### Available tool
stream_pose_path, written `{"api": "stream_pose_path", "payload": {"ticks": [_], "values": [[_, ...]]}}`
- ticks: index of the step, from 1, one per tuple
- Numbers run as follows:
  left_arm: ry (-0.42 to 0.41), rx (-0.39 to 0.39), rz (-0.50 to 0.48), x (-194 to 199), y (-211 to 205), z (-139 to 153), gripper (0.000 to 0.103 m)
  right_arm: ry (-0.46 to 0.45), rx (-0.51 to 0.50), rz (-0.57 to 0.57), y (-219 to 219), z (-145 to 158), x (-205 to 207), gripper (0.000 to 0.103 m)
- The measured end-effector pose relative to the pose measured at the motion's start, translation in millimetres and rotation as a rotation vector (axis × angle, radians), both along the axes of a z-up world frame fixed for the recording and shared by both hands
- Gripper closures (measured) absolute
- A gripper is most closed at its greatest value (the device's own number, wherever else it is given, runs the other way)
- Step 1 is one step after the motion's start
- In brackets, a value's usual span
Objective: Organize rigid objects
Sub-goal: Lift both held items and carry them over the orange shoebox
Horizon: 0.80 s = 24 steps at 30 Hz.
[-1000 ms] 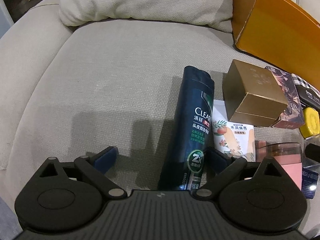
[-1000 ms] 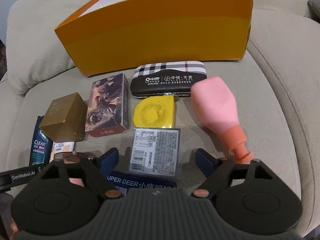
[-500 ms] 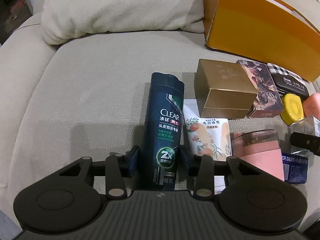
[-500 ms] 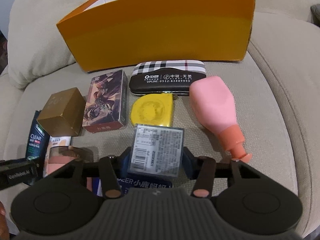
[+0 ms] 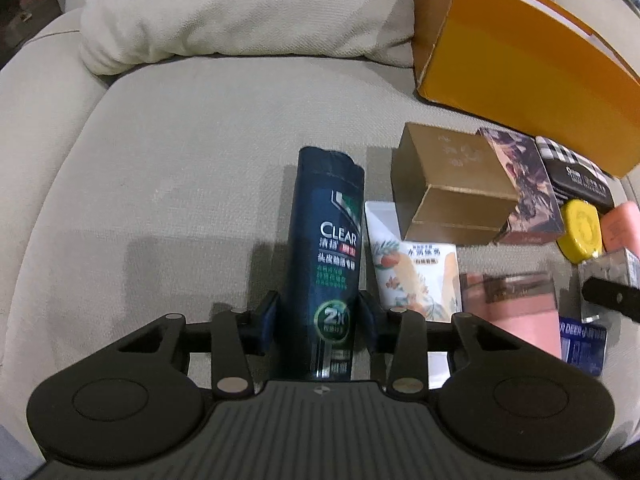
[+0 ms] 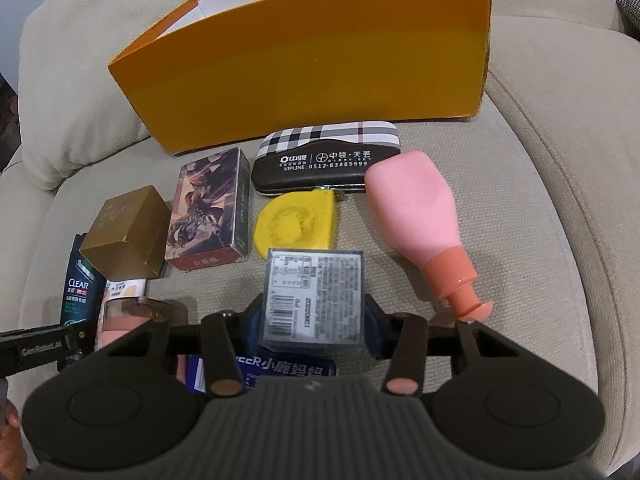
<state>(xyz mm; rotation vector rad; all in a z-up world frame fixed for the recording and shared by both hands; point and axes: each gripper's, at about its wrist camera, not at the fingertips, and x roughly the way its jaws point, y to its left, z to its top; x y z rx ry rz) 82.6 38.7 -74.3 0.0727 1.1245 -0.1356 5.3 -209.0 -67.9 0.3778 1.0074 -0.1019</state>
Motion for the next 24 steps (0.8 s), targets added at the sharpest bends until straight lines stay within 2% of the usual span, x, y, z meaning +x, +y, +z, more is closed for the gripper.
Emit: {"api": "stream_pose_path", "payload": {"ticks": [4, 6, 10, 13, 17, 21, 24], "values": [[-0.026, 0.024, 0.024, 1.0, -7.3, -1.6, 0.05, -0.001, 0.01, 0.002, -1.7, 0.7, -0.7, 0.054], [-0.036, 0.034, 0.016, 0.7, -10.0, -0.3, 0.058, -0.005, 0.013, 0.008, -3.1, 1.2, -2.2, 0.054], [-0.032, 0.019, 0.009, -6.2, -6.8, 4.4, 0.06, -0.006, 0.02, 0.008, -9.4, 2.9, -6.7, 0.055], [-0.039, 0.044, 0.009, -13.5, -4.2, 9.4, 0.06, -0.01, 0.061, -0.018, -19.4, 4.4, -12.4, 0.055], [-0.042, 0.06, 0.034, -21.6, -0.7, 28.5, 0.06, -0.019, 0.102, -0.041, -25.9, 9.4, -21.4, 0.055], [-0.11, 0.075, 0.007, -29.5, 2.2, 55.2, 0.06, -0.038, 0.126, -0.054, -26.3, 17.6, -28.4, 0.055], [-0.128, 0.054, 0.006, -26.6, 8.6, 66.9, 0.06, -0.047, 0.138, -0.058, -24.4, 19.9, -28.5, 0.055]]}}
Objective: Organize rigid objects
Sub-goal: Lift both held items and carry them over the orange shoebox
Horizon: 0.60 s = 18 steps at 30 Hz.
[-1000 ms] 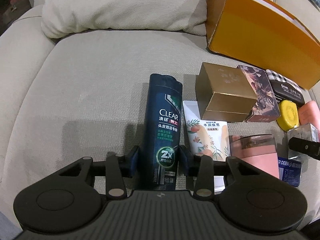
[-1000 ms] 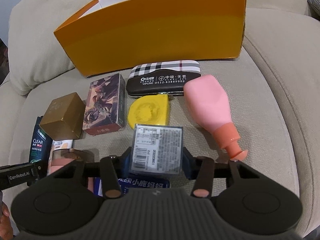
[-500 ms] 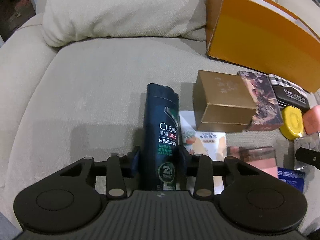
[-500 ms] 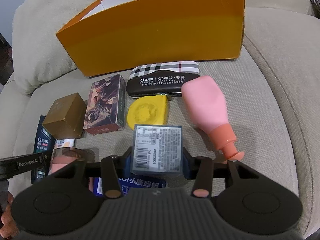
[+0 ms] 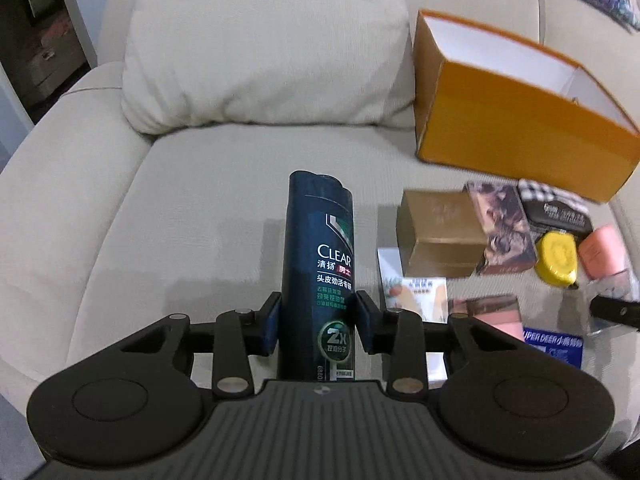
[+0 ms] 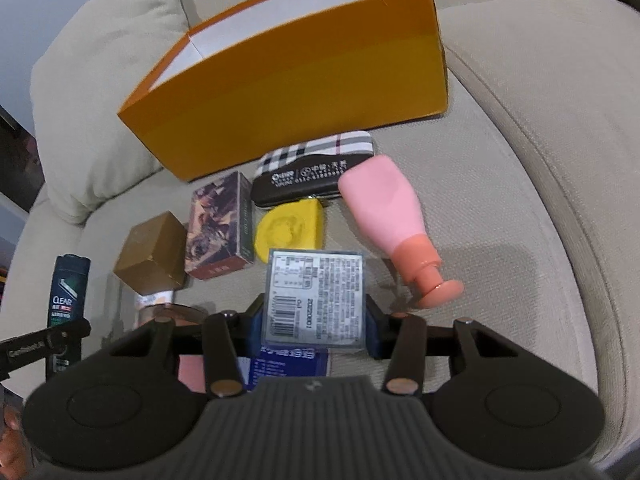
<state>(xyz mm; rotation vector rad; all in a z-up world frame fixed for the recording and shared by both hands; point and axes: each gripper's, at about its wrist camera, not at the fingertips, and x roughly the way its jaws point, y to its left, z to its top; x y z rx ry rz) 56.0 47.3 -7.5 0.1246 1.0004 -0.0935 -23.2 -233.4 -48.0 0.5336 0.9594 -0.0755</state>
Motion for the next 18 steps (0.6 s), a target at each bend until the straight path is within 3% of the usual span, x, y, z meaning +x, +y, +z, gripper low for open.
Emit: {"api": "stream_pose_path", "payload": {"ticks": [8, 18], "values": [[-0.068, -0.079, -0.01, 25.9, -7.9, 31.7, 0.06, -0.031, -0.031, 0.015, 2.1, 7.7, -4.2, 0.055], [-0.18, -0.234, -0.109, 45.3, -56.0, 78.7, 0.06, -0.157, -0.078, 0.023, -7.7, 44.2, -17.5, 0.055]]}}
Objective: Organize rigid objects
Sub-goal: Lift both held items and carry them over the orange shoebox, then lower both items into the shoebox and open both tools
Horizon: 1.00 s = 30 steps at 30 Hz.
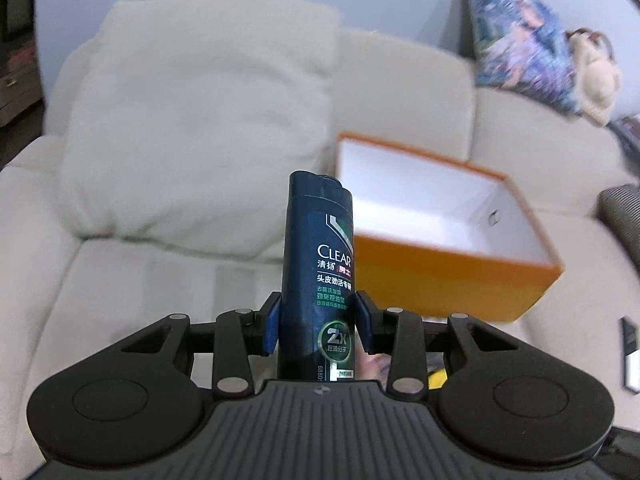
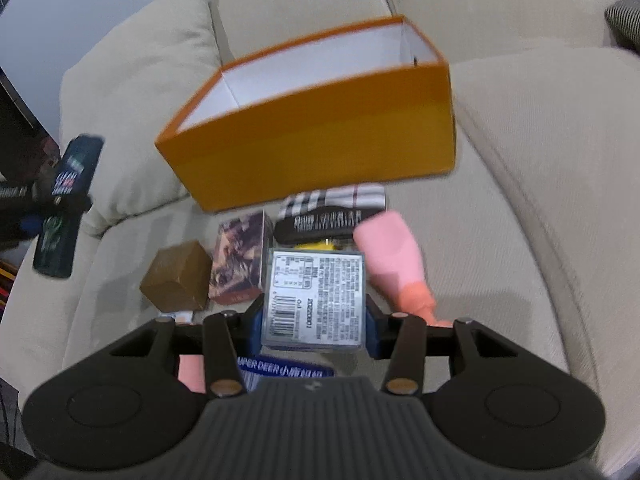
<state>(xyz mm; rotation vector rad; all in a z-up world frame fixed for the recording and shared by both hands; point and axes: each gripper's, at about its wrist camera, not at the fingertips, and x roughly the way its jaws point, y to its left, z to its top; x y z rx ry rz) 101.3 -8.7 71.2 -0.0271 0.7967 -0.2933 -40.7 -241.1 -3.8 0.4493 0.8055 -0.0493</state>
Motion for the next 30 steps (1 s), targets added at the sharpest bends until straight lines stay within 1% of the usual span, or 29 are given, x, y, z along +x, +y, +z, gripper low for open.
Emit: {"api": "stream_pose_path", "payload": {"ticks": [4, 6, 10, 13, 15, 17, 20, 21, 25, 28, 30], "values": [[-0.036, -0.039, -0.057, 15.8, -27.1, 19.2, 0.06, -0.083, 0.004, -0.01, -10.2, 32.5, 2.2, 0.055], [-0.05, -0.045, -0.084, 31.5, -45.9, 27.1, 0.06, -0.12, 0.005, -0.008, -19.3, 54.2, 14.3, 0.055], [-0.089, -0.028, -0.122, 70.0, -79.1, 43.6, 0.06, -0.166, -0.015, 0.01, -37.3, 98.1, 59.5, 0.055], [-0.06, -0.028, -0.139, 95.9, -92.5, 36.8, 0.06, -0.156, -0.044, 0.029, -49.0, 110.0, 105.8, 0.055], [-0.01, -0.026, -0.129, 114.1, -99.2, 22.9, 0.06, -0.116, -0.037, 0.034, -57.3, 100.9, 136.2, 0.055], [0.025, 0.005, -0.126, 125.8, -105.2, 7.8, 0.06, -0.062, -0.034, 0.037, -65.6, 85.2, 163.1, 0.055], [0.08, 0.049, -0.124, 142.9, -115.5, -15.6, 0.06, 0.046, -0.022, 0.034, -73.5, 54.4, 197.7, 0.055], [0.1, 0.06, -0.127, 148.1, -118.6, -22.5, 0.06, 0.069, -0.02, 0.036, -74.7, 48.1, 205.8, 0.055], [0.177, 0.124, -0.13, 167.6, -132.2, -48.6, 0.06, 0.159, -0.074, 0.067, -70.9, 22.2, 230.2, 0.055], [0.23, 0.124, -0.135, 173.8, -131.9, -63.5, 0.06, 0.226, -0.097, 0.094, -68.0, 4.7, 244.8, 0.055], [0.258, 0.147, -0.134, 176.7, -136.8, -71.9, 0.06, 0.266, -0.111, 0.111, -66.5, -4.7, 252.4, 0.055]]}}
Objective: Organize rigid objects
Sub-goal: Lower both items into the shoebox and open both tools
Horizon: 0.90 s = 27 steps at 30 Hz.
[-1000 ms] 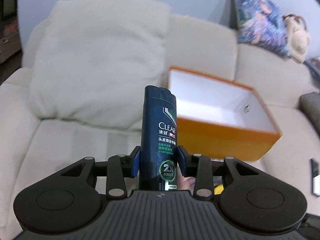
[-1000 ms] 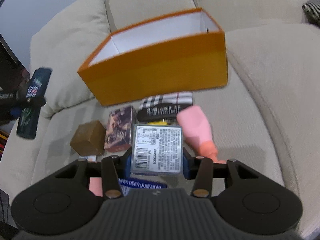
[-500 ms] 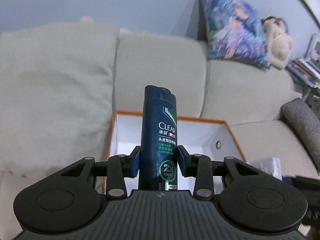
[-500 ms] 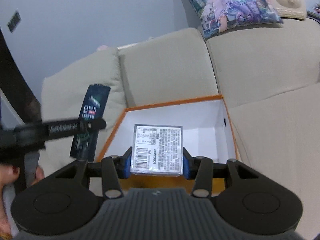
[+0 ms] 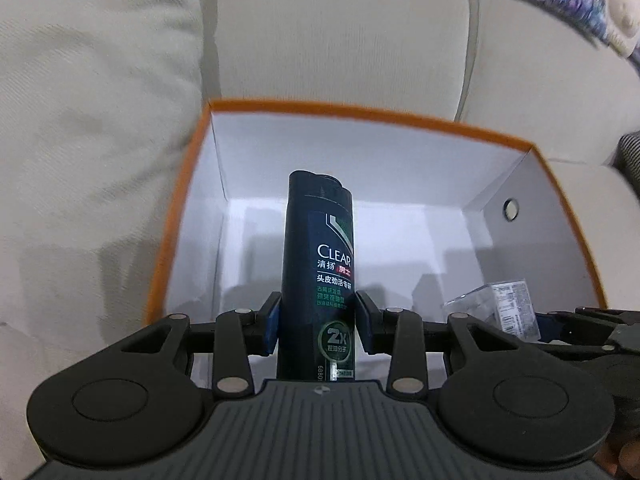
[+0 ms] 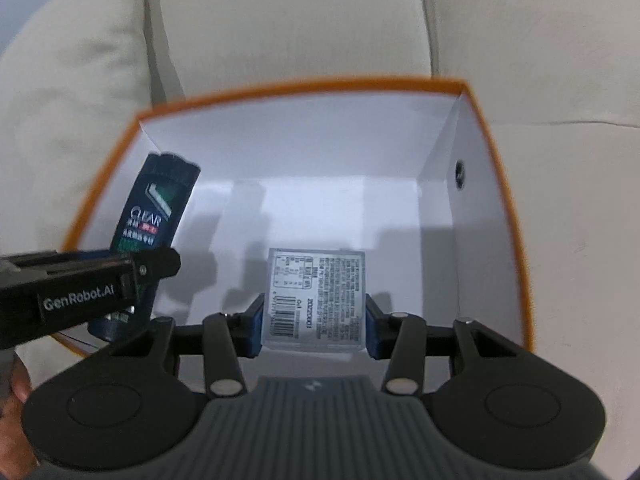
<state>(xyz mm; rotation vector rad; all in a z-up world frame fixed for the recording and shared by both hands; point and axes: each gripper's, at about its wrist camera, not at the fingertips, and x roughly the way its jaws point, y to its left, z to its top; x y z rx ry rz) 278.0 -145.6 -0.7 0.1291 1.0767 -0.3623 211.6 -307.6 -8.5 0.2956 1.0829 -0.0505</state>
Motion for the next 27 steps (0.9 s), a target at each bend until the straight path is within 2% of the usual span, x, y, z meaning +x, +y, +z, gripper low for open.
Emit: {"api": "stream_pose_path", "payload": {"ticks": [3, 8, 13, 20, 27], "values": [[0.025, 0.049, -0.004, 1.8, -8.4, -12.2, 0.06, 0.055, -0.021, 0.011, 2.9, -12.5, 10.5, 0.055], [0.125, 0.06, 0.027, 8.4, -6.1, -35.7, 0.06, 0.131, -0.049, 0.032, 6.0, -28.0, 22.2, 0.055], [0.176, 0.092, 0.037, 8.7, -5.4, -49.8, 0.06, 0.194, -0.065, 0.052, 11.1, -39.6, 32.0, 0.055], [0.197, 0.108, 0.029, 4.1, -7.3, -54.0, 0.061, 0.265, -0.104, 0.037, 16.5, -48.1, 39.5, 0.055], [0.206, 0.105, 0.029, 6.4, -8.2, -56.3, 0.064, 0.291, -0.128, 0.031, 21.7, -57.7, 50.6, 0.055]]}}
